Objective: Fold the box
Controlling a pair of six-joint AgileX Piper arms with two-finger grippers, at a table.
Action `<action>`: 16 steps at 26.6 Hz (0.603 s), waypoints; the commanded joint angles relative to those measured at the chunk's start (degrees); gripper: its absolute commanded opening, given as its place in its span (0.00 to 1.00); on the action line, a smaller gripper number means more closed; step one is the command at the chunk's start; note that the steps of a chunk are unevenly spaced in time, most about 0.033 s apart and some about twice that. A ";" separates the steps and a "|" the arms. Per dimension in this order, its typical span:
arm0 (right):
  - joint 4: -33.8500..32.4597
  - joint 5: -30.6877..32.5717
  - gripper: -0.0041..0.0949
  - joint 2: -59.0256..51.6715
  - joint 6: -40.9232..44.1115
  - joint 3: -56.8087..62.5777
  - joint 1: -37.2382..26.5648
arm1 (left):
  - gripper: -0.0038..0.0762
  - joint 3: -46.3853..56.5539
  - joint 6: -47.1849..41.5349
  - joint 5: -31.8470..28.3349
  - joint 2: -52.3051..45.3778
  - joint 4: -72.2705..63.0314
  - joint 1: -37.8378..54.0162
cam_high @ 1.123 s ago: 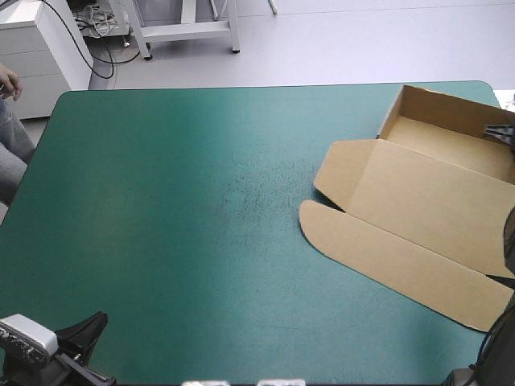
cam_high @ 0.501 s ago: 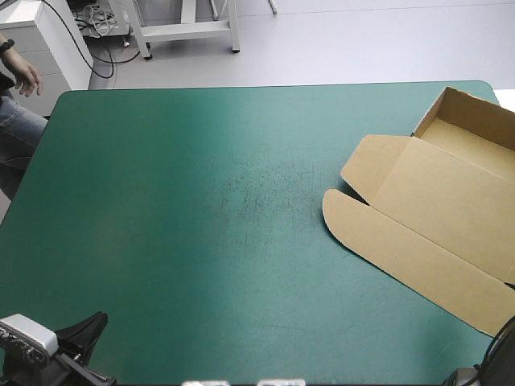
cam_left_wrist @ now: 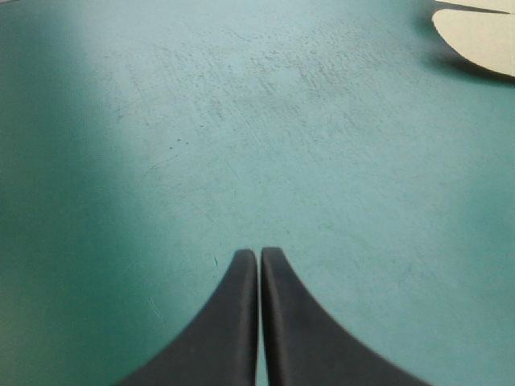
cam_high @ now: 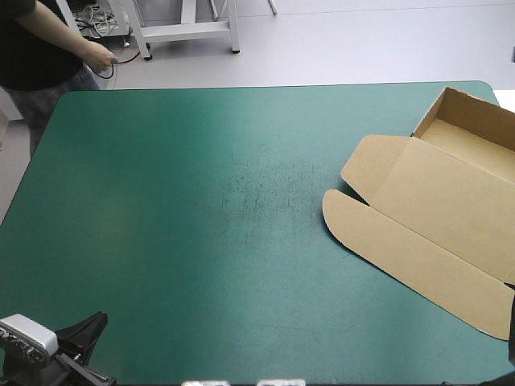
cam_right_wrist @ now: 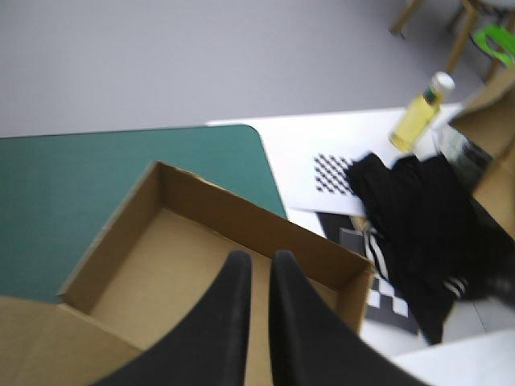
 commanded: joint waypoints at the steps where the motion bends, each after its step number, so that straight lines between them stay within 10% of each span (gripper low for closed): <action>1: 2.51 -2.31 0.02 -11.13 -3.23 4.01 5.21 | 0.04 -1.33 -0.33 -4.22 0.97 -0.66 -0.42; 16: 7.72 -22.45 0.02 -80.88 3.04 76.90 17.55 | 0.04 -1.25 -0.33 -4.57 0.97 -0.75 -0.42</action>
